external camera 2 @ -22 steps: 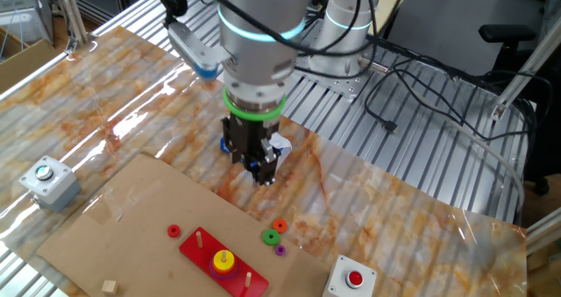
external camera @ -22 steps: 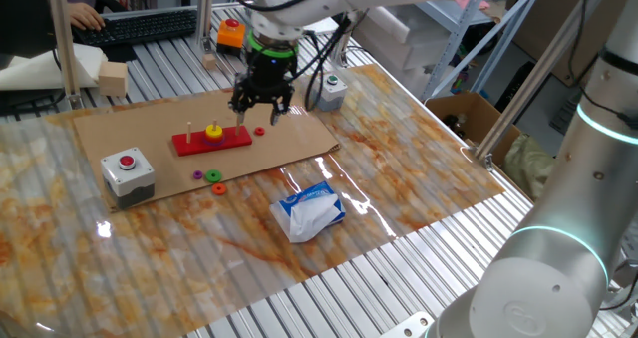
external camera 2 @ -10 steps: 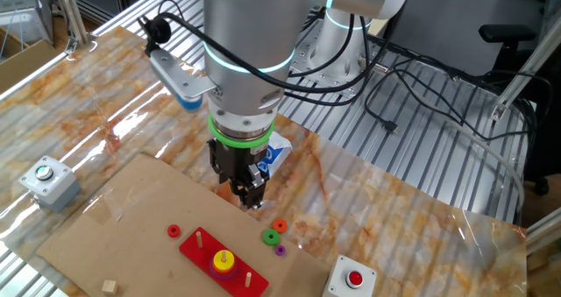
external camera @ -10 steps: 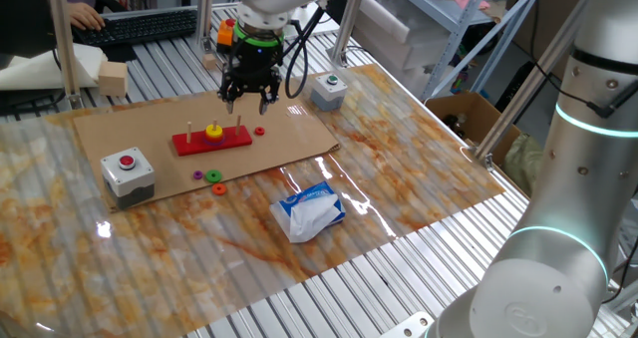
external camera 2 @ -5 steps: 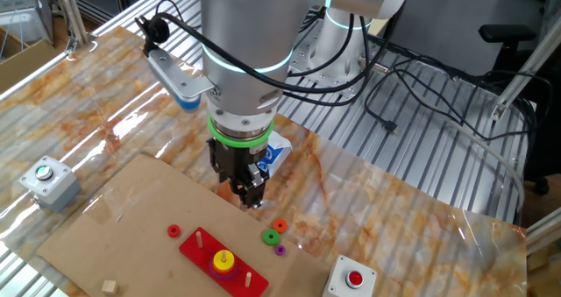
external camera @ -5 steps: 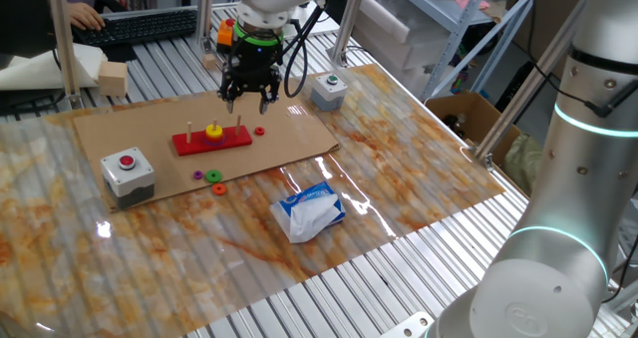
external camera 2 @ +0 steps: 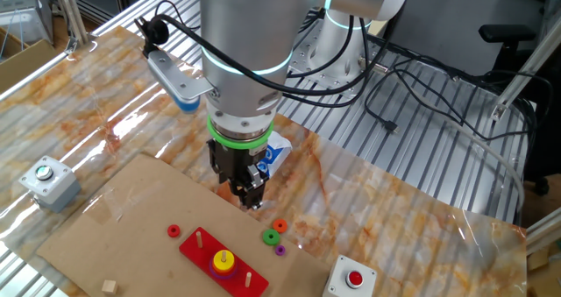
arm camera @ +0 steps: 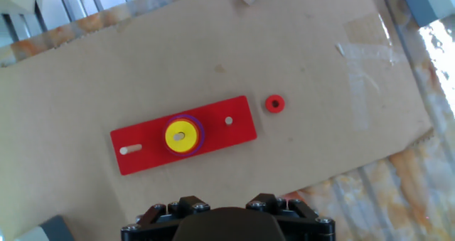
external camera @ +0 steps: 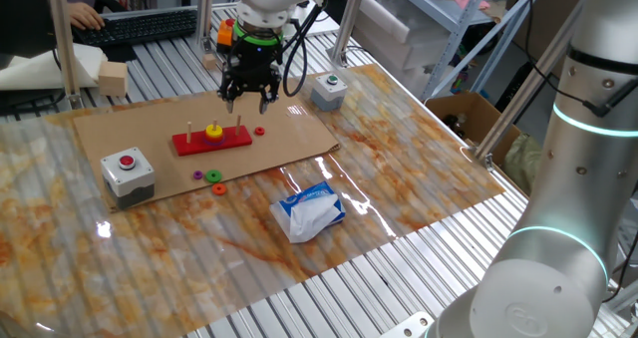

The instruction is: Take out one Hanoi block and throw it aside

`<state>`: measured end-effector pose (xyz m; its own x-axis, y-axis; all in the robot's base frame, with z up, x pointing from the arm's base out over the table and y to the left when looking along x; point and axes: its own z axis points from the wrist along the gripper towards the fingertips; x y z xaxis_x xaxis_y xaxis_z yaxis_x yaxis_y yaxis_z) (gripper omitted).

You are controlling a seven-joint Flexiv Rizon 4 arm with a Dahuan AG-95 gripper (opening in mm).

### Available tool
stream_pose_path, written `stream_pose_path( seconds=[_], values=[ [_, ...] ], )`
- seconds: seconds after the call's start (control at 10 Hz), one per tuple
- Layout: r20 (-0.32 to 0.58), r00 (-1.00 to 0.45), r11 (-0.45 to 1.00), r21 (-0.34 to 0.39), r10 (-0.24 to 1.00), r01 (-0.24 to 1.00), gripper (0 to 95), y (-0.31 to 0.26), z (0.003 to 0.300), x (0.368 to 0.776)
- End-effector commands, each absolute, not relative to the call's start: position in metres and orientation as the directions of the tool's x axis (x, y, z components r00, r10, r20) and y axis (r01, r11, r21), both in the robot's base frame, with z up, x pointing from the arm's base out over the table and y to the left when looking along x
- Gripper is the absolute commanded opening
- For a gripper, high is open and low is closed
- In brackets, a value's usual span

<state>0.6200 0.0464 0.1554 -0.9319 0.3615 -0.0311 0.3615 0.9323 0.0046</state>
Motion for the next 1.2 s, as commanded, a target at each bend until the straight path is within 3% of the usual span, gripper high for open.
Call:
stream_pose_path(
  seconds=[0.1, 0.2, 0.5, 0.7, 1.2],
  values=[
    [-0.031, -0.926, 0.927, 0.004, 0.376, 0.376, 57.0, 0.0463, 0.1553, 0.6200],
    [-0.028, -0.920, 0.920, 0.002, 0.391, 0.391, 76.0, 0.0463, 0.1553, 0.6200],
    [0.012, -0.935, 0.935, -0.011, 0.354, 0.354, 76.0, 0.0463, 0.1553, 0.6200],
    [0.016, -0.957, 0.957, 0.029, 0.289, 0.289, 76.0, 0.0463, 0.1553, 0.6200],
    [0.000, -0.996, 0.996, -0.006, 0.086, 0.086, 76.0, 0.0463, 0.1553, 0.6200]
  ],
)
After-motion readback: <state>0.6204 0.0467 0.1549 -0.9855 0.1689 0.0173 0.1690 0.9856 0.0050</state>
